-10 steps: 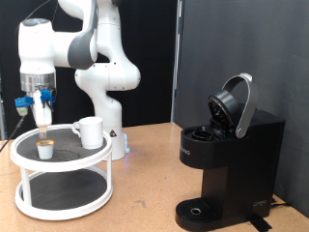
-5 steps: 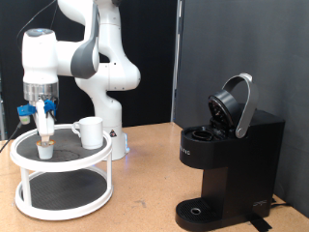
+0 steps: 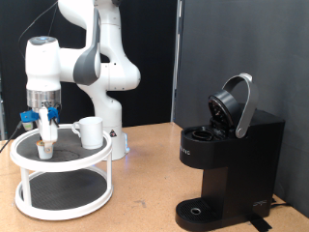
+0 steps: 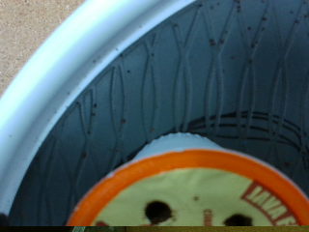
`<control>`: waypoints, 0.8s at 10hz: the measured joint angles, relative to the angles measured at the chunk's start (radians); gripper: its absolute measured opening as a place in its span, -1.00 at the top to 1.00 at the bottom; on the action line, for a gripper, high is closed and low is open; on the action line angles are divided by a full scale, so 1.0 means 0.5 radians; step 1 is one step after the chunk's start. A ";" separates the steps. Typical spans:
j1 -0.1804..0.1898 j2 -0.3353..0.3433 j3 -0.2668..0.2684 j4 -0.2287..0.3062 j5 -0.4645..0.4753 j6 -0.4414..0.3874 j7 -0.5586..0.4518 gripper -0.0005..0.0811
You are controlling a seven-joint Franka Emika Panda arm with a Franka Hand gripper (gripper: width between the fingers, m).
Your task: Make a cup of coffee with the keurig machine
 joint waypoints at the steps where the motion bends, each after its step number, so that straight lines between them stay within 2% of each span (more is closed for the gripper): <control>1: -0.003 0.000 0.000 -0.012 -0.004 0.010 0.000 -0.81; 4: -0.011 0.002 0.000 -0.038 -0.009 0.043 0.000 -0.81; 5: -0.015 0.004 0.000 -0.044 -0.012 0.056 0.000 -0.59; 6: -0.017 0.006 0.000 -0.049 -0.013 0.066 0.000 -0.59; 7: -0.020 0.007 0.000 -0.054 -0.014 0.071 0.000 -0.15; 8: -0.022 0.007 0.000 -0.056 -0.014 0.071 0.000 0.16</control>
